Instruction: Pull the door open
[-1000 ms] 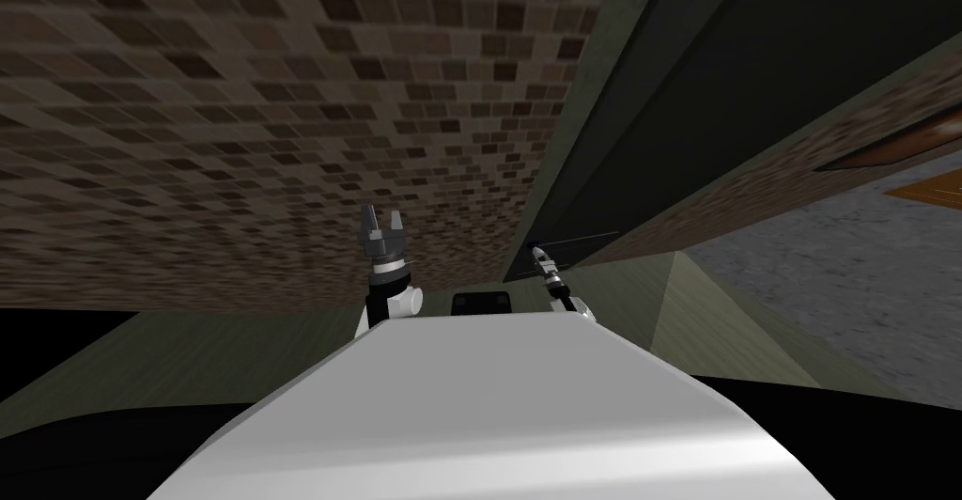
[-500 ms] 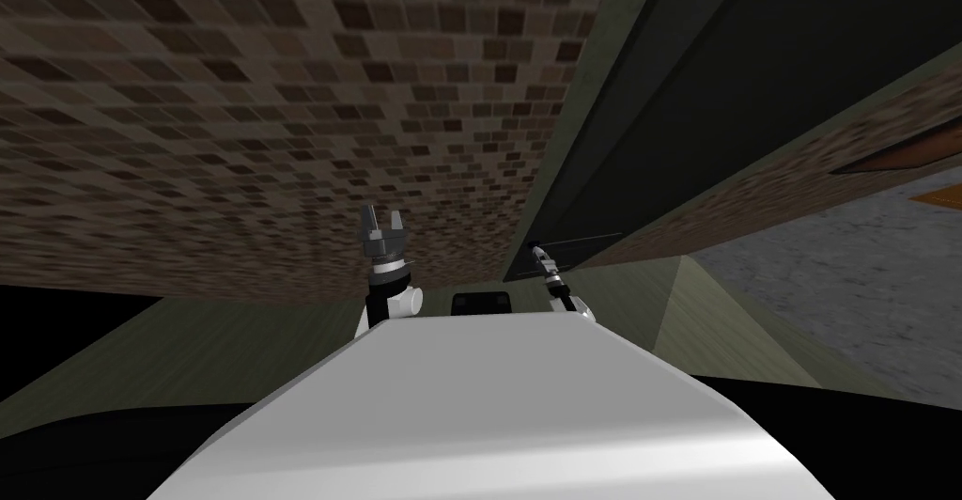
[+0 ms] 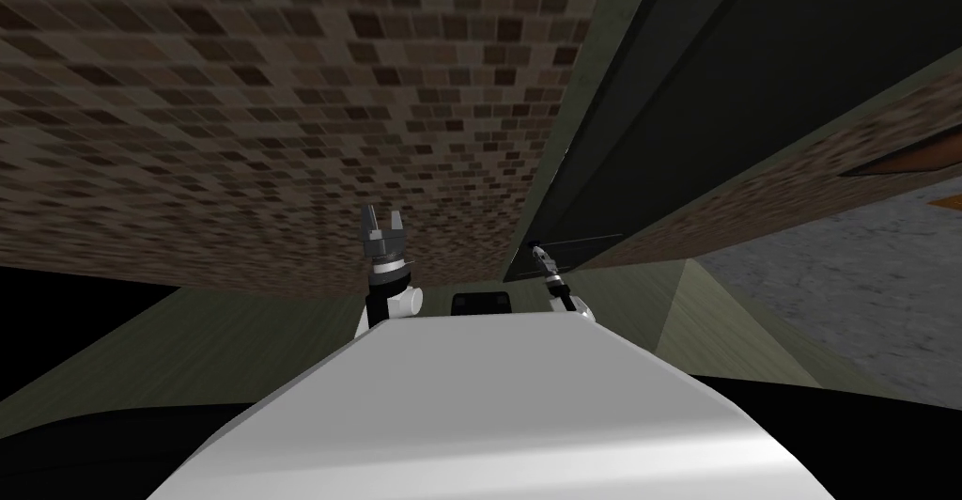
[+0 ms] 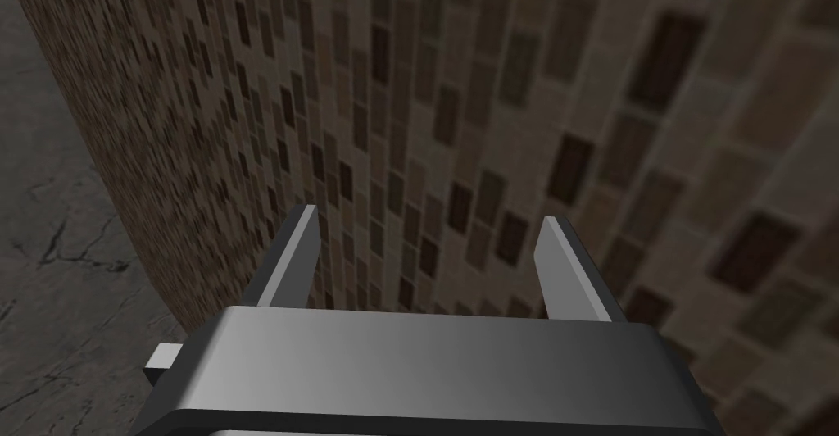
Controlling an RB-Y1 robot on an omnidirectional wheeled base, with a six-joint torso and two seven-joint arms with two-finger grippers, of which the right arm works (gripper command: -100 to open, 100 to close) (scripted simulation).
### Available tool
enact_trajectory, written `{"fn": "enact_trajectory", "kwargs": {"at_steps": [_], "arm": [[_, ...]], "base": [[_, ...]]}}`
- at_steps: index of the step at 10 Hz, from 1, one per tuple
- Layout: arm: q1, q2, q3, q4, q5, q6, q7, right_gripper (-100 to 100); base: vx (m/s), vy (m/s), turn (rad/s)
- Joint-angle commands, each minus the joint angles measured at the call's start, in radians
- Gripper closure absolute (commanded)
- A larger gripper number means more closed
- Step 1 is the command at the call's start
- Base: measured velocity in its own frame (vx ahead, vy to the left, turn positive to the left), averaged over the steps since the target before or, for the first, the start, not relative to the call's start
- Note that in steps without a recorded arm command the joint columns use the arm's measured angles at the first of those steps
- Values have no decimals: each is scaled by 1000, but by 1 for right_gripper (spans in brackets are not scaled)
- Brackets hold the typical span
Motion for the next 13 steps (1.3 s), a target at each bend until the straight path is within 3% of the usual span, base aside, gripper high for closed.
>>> {"fn": "enact_trajectory", "kwargs": {"at_steps": [1, 4, 8, 11, 13], "arm": [[3, 7, 11, -1, -14, 2, -50, 100], [3, 7, 15, -2, -26, 5, -103, 100], [1, 8, 26, -6, -64, 13, -219, 100], [1, 8, 30, -7, -79, 16, -263, 100], [0, 9, 38, -10, -108, 22, -330, 100]], "base": [[-44, -21, 89], [-34, -19, 43], [-41, -24, 69], [-31, -20, 43], [-50, -32, 94]]}}
